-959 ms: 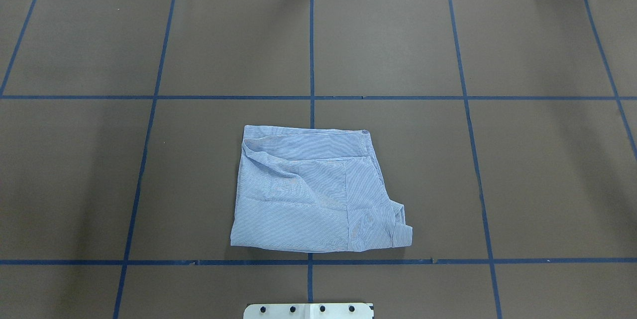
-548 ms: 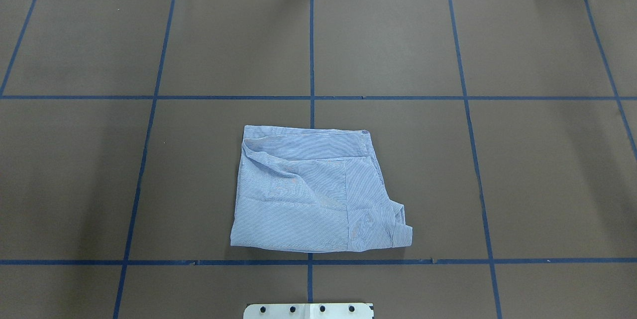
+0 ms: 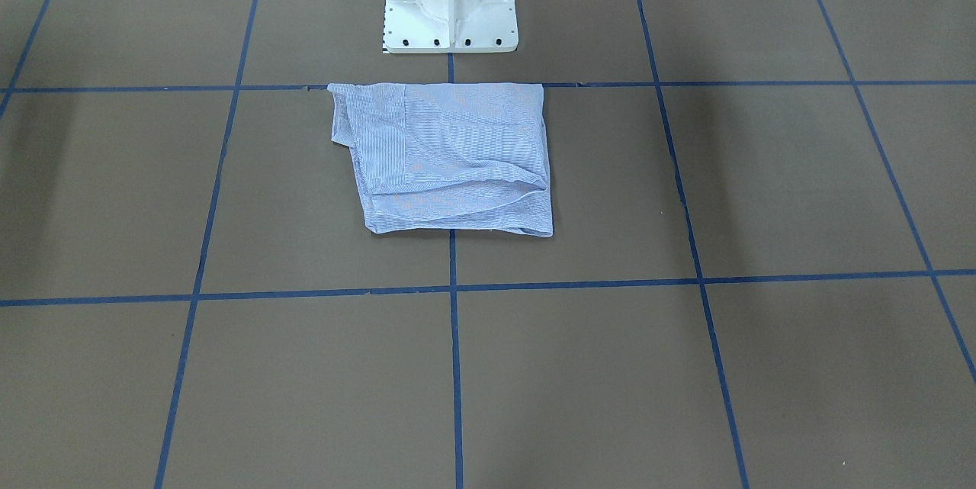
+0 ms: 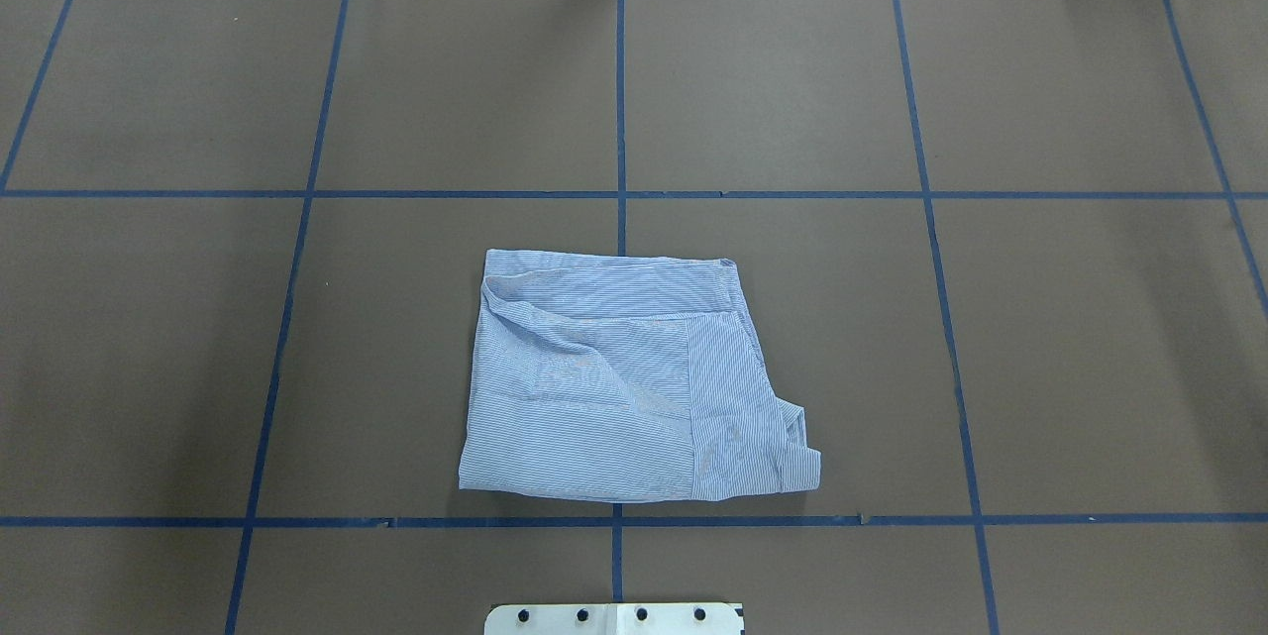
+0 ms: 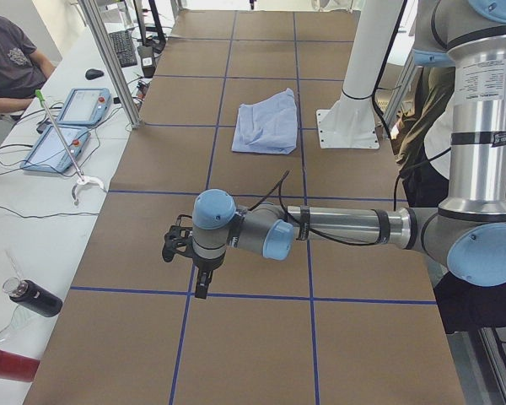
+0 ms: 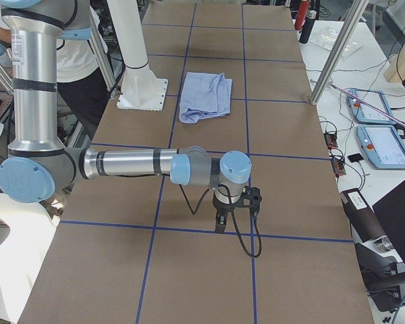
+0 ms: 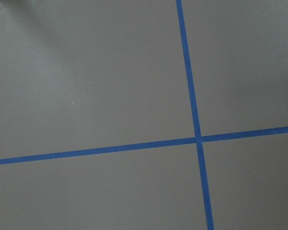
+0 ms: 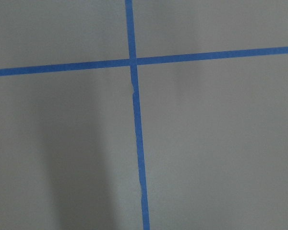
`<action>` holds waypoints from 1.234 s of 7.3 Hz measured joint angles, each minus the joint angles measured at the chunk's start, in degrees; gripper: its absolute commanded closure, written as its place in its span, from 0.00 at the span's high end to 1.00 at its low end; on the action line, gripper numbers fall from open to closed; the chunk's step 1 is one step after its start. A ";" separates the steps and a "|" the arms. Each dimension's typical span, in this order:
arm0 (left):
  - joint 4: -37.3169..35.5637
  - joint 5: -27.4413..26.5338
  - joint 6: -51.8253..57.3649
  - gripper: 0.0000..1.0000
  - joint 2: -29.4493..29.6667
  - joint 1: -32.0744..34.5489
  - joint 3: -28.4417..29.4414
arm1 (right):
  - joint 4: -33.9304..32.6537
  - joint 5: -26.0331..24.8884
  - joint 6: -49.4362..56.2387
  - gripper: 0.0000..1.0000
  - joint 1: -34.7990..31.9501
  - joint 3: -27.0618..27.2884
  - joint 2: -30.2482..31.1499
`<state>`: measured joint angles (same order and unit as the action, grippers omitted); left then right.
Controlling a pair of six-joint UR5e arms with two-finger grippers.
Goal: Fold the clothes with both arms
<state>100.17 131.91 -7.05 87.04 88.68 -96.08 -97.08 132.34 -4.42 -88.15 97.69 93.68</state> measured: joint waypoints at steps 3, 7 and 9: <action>-4.47 0.26 0.01 0.99 -0.10 -0.08 -1.78 | 0.16 -0.10 -0.05 1.00 0.00 0.46 -0.15; -5.17 0.26 0.07 0.99 -0.20 -0.08 -0.88 | 0.14 -0.54 -2.01 1.00 0.00 0.82 -0.68; -5.06 0.09 0.25 0.99 -0.20 -0.08 0.85 | 0.14 -0.53 -2.21 1.00 0.00 0.84 -0.69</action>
<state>95.11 132.00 -6.80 86.84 88.59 -95.23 -96.94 131.81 -6.63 -88.15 98.52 92.99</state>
